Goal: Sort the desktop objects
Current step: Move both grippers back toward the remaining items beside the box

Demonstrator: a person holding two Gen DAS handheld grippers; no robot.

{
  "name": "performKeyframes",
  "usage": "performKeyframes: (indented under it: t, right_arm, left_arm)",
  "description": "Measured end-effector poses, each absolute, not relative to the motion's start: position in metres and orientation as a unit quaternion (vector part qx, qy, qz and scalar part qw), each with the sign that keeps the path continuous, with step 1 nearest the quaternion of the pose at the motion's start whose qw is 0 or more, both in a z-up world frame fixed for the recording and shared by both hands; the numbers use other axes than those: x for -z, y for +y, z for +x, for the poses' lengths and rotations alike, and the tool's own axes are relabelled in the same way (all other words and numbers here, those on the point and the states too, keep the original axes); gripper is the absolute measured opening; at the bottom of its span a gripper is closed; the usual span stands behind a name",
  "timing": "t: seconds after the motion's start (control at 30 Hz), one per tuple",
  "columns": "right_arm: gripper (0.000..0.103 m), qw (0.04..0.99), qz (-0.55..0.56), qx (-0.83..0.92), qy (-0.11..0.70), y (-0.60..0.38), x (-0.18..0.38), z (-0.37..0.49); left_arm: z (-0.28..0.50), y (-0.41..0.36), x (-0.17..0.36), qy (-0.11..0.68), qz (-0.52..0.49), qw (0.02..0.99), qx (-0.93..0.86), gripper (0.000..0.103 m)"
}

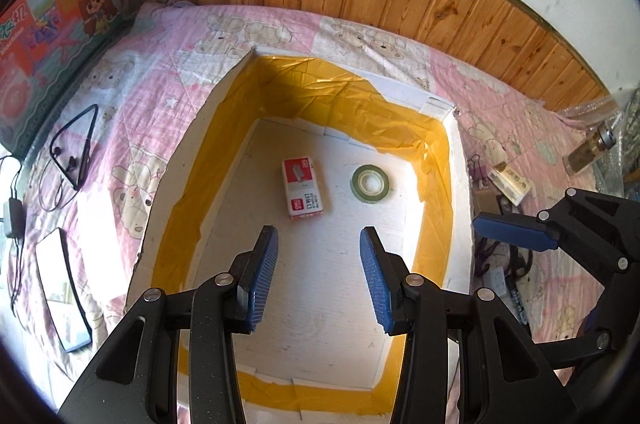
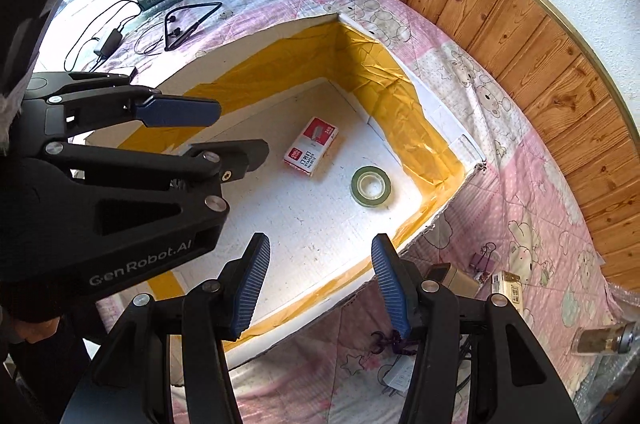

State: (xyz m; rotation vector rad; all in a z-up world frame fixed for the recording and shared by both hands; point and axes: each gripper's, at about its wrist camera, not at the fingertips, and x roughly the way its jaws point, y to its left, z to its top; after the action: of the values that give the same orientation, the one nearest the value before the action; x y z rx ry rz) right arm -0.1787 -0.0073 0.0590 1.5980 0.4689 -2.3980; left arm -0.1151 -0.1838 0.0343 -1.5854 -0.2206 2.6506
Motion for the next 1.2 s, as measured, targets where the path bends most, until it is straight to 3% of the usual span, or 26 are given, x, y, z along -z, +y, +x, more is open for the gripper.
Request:
performKeyframes:
  t: [0.67,1.2]
  right_arm:
    - [0.056,0.127,0.471,0.859,0.157,-0.013,-0.092,-0.102]
    - [0.056,0.115,0.401,0.905,0.082,0.036,-0.085,-0.035]
  left_arm:
    - [-0.043,-0.172,-0.071,-0.078,-0.474,0.027,-0.877,0.046]
    - [-0.008,-0.130,-0.078,-0.071,-0.438,0.044,-0.895,0.045]
